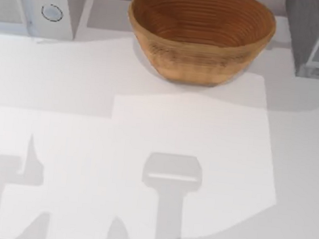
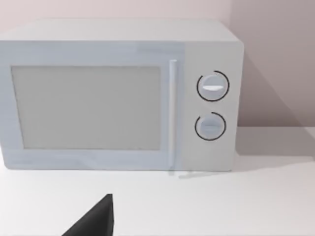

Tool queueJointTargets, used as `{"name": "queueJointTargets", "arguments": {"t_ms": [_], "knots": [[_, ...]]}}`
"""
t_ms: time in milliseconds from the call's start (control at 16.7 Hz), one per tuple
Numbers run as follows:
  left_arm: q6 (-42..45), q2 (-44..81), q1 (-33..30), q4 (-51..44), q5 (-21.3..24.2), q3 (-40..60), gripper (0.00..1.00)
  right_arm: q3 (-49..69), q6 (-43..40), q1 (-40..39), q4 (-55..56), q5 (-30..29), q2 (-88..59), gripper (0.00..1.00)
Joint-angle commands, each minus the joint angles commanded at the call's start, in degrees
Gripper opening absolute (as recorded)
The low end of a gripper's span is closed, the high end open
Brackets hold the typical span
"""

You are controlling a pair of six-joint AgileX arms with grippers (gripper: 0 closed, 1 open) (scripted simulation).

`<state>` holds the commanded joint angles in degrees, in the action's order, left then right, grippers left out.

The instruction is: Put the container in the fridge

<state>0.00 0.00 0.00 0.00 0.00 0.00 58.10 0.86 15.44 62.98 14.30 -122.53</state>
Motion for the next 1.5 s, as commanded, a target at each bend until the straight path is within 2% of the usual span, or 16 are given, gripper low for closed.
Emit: {"name": "queueJointTargets", "arguments": {"t_ms": [660,1020,1500], "knots": [[0.00,0.00,0.00,0.00,0.00,0.00,1.00,24.52,-0.02,-2.01,-10.46,-2.19,-11.65,0.01],[0.00,0.00,0.00,0.00,0.00,0.00,1.00,27.02,-0.07,-2.54,-12.35,-2.73,-13.60,0.01],[0.00,0.00,0.00,0.00,0.00,0.00,1.00,27.02,-0.07,-2.54,-12.35,-2.73,-13.60,0.61]]}}
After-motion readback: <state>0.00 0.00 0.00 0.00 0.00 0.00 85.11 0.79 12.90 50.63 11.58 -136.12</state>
